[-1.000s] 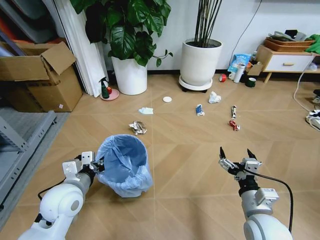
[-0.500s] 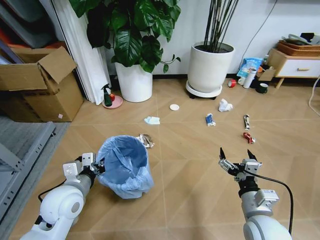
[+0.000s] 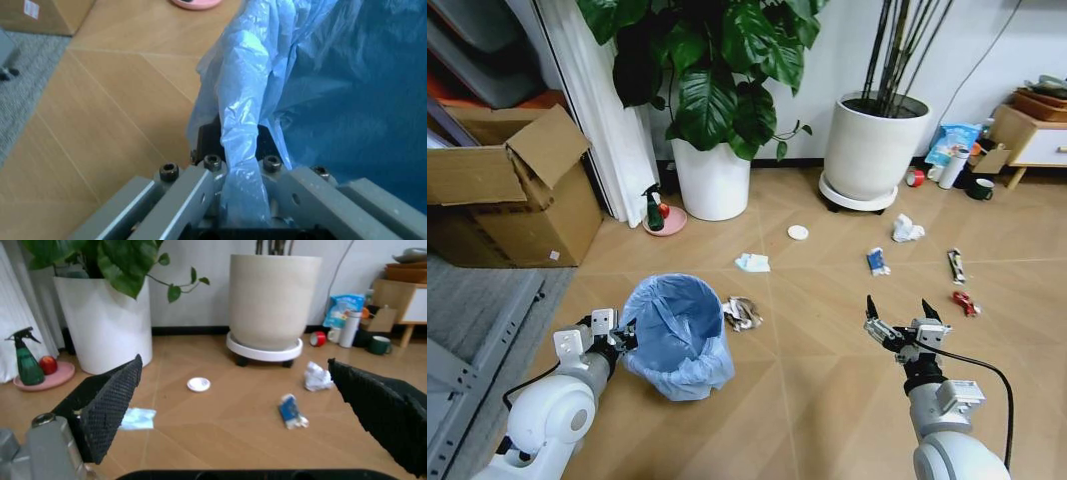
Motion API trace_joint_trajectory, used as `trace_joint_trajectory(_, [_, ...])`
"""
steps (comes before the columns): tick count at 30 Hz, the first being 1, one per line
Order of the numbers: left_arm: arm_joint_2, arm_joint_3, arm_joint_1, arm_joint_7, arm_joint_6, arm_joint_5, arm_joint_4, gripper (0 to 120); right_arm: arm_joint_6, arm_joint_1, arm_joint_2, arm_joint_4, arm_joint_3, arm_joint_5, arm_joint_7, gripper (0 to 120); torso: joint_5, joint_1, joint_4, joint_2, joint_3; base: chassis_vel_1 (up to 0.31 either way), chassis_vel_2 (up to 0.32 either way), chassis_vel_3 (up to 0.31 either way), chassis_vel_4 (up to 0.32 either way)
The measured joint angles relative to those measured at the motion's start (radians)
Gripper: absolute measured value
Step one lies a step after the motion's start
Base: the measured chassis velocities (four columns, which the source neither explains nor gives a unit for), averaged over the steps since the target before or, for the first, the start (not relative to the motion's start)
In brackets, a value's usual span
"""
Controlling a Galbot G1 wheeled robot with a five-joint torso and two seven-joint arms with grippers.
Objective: Pick up the trash bin and place the garbage on the floor into it.
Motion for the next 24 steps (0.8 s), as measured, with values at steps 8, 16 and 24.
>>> trace_joint_trajectory(8, [-0.001,-0.001,0.006,0.011,-0.007,0.013,-0.001,0,0.004,-0.003,0.004,-0.004,0.0,-0.002,0.001,100,0.0003,0.0,-0.0001,0.0,0.0,-0.082,0.349,0.087,-0.339])
trace_joint_trajectory(16, [-0.006,-0.002,0.011,0.013,-0.011,0.02,-0.001,0,0.007,-0.004,0.007,-0.014,-0.002,-0.006,0.001,100,0.0004,0.0,-0.0001,0.0,0.0,-0.14,0.321,0.142,-0.336])
trace_joint_trajectory(24, [-0.011,-0.008,0.022,0.018,-0.019,0.037,-0.002,0,0.007,0.008,0.005,-0.04,-0.012,-0.004,0.0,100,0.0002,0.0,0.0002,0.0,0.0,-0.15,0.283,0.15,-0.267])
